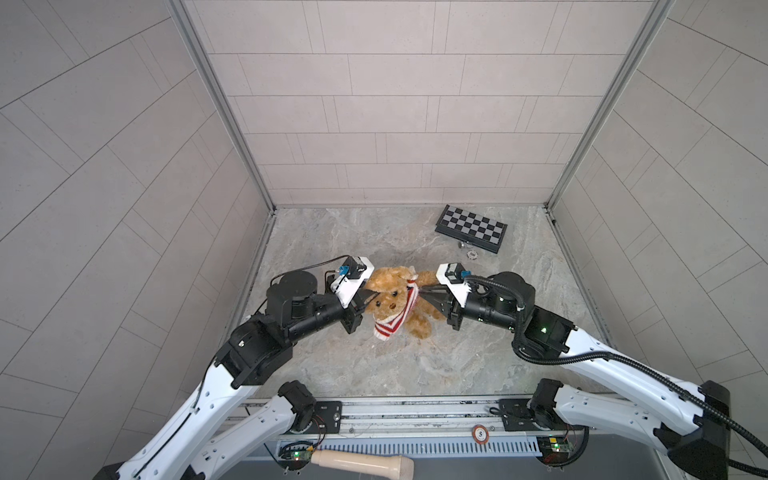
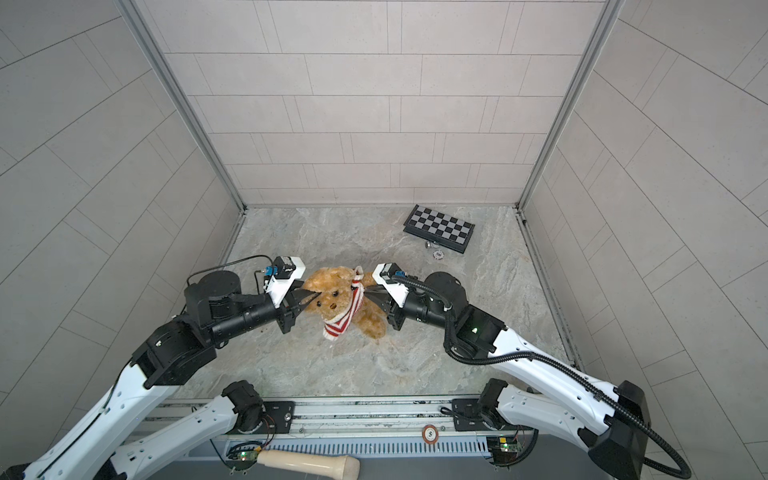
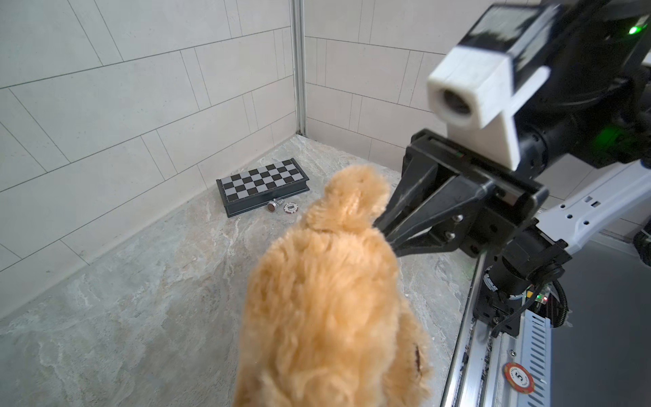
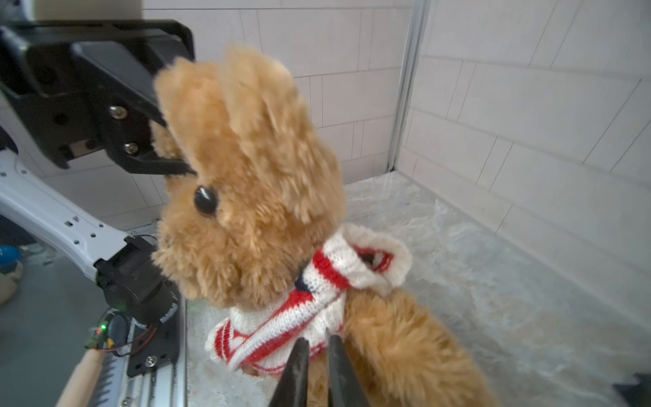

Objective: Dress the teddy bear

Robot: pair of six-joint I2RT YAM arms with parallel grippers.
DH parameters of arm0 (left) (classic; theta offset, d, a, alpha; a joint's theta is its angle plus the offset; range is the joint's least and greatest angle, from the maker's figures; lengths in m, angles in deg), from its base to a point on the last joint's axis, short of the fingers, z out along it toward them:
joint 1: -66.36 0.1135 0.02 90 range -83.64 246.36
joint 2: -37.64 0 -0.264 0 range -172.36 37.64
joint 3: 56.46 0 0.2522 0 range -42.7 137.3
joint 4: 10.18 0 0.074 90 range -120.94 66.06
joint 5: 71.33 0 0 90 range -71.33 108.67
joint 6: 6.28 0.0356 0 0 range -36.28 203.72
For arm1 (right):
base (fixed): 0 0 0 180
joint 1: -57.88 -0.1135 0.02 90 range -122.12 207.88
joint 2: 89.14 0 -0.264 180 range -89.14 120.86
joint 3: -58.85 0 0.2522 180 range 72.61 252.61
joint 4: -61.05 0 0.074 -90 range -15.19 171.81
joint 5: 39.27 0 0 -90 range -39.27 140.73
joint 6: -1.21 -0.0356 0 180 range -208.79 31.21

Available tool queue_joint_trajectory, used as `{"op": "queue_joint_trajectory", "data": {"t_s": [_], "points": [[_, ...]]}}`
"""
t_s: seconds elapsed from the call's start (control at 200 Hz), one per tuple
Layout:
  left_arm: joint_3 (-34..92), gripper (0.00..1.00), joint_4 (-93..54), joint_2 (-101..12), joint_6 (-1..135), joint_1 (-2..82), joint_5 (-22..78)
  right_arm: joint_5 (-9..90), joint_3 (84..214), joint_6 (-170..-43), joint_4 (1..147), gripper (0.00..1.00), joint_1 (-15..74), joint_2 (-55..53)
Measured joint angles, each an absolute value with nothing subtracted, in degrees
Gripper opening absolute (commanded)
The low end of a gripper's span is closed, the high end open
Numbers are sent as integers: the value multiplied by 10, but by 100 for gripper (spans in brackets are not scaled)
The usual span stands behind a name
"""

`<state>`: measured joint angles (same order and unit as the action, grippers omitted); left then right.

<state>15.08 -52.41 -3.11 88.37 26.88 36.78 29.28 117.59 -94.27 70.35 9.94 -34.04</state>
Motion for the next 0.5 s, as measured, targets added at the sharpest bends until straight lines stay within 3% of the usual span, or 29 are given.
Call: {"op": "queue_joint_trajectory", "data": {"t_s": [0.245, 0.501], "points": [[134, 0, -502, -25, 875, 271, 353, 286, 1140, -1057, 632, 23, 103, -331], [122, 0, -494, -25, 871, 271, 355, 270, 1139, -1115, 555, 19, 103, -279]]}}
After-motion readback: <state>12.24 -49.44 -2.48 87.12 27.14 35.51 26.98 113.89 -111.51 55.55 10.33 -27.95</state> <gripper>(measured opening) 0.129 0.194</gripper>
